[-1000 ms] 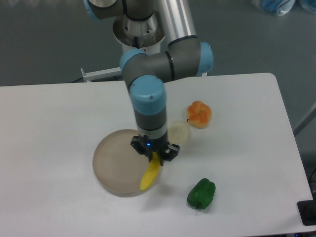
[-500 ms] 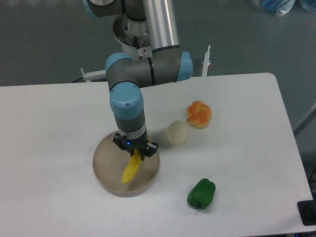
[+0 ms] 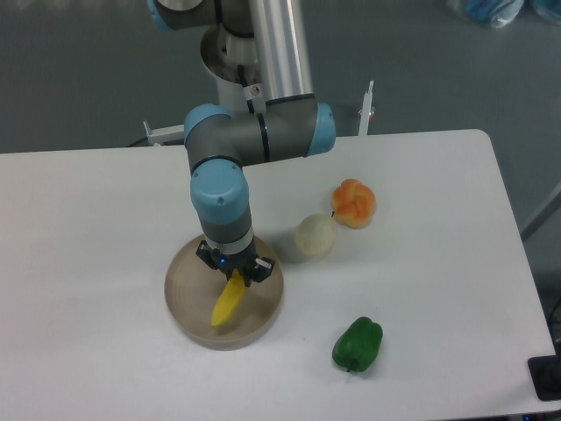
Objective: Place bananas on a plate
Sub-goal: 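Lower the banana onto the plate surface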
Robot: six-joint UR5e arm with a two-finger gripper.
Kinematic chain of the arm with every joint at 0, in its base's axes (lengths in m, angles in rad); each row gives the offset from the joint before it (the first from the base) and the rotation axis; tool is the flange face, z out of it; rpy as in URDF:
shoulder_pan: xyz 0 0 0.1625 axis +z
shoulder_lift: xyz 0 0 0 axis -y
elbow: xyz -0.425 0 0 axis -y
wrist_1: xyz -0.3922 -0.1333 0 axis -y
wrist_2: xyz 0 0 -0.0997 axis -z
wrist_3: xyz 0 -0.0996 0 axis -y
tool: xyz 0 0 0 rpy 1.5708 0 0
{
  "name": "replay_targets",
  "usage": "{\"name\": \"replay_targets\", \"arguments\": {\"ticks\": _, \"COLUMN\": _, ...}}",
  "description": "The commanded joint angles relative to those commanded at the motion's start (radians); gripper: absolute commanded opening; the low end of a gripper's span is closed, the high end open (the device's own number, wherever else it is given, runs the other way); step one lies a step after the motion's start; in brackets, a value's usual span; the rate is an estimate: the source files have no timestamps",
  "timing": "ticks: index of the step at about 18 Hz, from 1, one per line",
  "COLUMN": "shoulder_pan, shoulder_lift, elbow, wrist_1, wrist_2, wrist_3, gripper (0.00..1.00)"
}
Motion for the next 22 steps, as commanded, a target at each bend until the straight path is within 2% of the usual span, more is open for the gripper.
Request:
{"name": "replay_targets", "arguments": {"ticks": 12, "shoulder_pan": -0.002, "shoulder_lift": -0.017, "elbow": 0.009, "wrist_1": 0.000, "wrist_2": 0.003, "wrist_3": 0.003, "gripper": 0.16}}
{"name": "replay_targets", "arguments": {"ticks": 13, "shoulder_pan": -0.002, "shoulder_lift": -0.018, "elbow": 0.009, "wrist_1": 0.000, "wrist_2": 0.003, "wrist_3": 0.005, "gripper": 0.21}}
{"name": "replay_targets", "arguments": {"ticks": 14, "shoulder_pan": -0.002, "shoulder_lift": -0.018, "elbow": 0.014, "wrist_1": 0.000, "wrist_2": 0.003, "wrist_3": 0.008, "gripper": 0.32}}
{"name": "replay_targets", "arguments": {"ticks": 15, "shoulder_pan": 0.000, "shoulder_lift": -0.018, "elbow": 0.018, "wrist_1": -0.002, "wrist_2": 0.003, "wrist_3": 0.006, "gripper": 0.47}}
{"name": "replay_targets", "arguments": {"ticks": 16, "shoulder_pan": 0.000, "shoulder_lift": -0.017, "elbow": 0.026, "wrist_1": -0.002, "wrist_2": 0.003, "wrist_3": 0.006, "gripper": 0.76}}
{"name": "replay_targets", "arguments": {"ticks": 17, "shoulder_pan": 0.000, "shoulder_lift": -0.015, "elbow": 0.034, "wrist_1": -0.005, "wrist_2": 0.005, "wrist_3": 0.002, "gripper": 1.00}}
{"name": "replay_targets", "arguments": {"ticks": 22, "shoulder_pan": 0.009, "shoulder_lift": -0.003, "elbow": 0.041, "wrist_1": -0.006, "wrist_2": 0.003, "wrist_3": 0.011, "gripper": 1.00}}
